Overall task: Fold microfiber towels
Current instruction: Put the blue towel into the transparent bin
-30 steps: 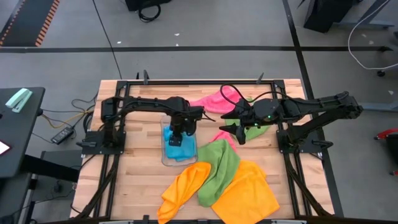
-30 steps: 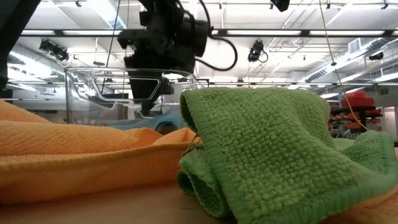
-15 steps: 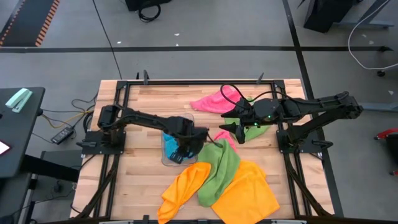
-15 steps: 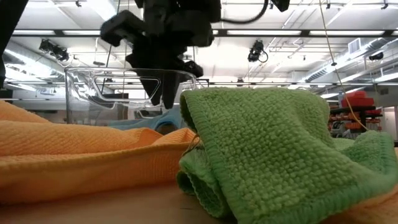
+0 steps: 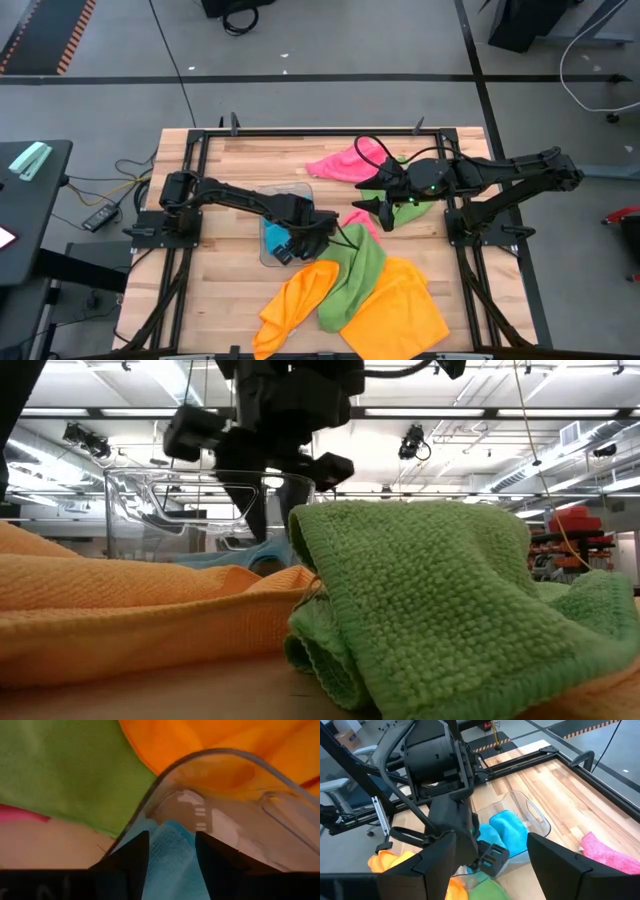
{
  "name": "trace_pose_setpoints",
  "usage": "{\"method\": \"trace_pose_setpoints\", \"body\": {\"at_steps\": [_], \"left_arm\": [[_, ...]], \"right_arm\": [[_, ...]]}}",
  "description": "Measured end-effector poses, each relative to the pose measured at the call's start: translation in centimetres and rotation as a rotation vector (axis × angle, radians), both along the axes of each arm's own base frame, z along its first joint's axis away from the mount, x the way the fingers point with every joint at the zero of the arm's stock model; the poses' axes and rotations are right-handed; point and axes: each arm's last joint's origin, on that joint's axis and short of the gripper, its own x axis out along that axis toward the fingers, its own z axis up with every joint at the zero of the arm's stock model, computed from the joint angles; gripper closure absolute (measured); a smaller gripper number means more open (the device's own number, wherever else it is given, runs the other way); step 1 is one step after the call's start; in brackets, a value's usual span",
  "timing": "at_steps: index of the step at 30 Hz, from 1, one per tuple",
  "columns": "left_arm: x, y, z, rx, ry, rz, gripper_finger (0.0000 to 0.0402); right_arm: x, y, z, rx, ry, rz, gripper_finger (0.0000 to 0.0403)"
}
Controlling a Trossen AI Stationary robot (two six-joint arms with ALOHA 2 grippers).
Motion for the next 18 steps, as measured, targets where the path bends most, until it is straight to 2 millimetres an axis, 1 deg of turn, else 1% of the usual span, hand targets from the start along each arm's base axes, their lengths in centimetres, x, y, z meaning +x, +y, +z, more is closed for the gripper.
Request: {"method": "trace_pose_setpoints", "body": {"at_steps": [4, 7, 13, 18], "left_arm": [[-0.2, -0.1, -0.7, 0.019, -0.012, -0.078, 0.0218], [-0.3, -0.1, -0.9, 0.027, -0.010, -0.111, 0.0219], [-0.7, 0.0, -1.8, 0.050, -0.005, -0.192, 0.0246], [-0.8, 0.0, -2.1, 0.072, 0.000, -0.198, 0.0273]], "right_arm": [[0.0, 0.0, 0.0, 0.007, -0.001, -0.003, 0.0148], [0.0, 0.0, 0.0, 0.007, -0.001, -0.003, 0.0148], [0.0, 0.0, 0.0, 0.008, -0.002, -0.003, 0.0148], [0.0, 0.0, 0.0, 0.009, -0.002, -0.003, 0.0148]]}}
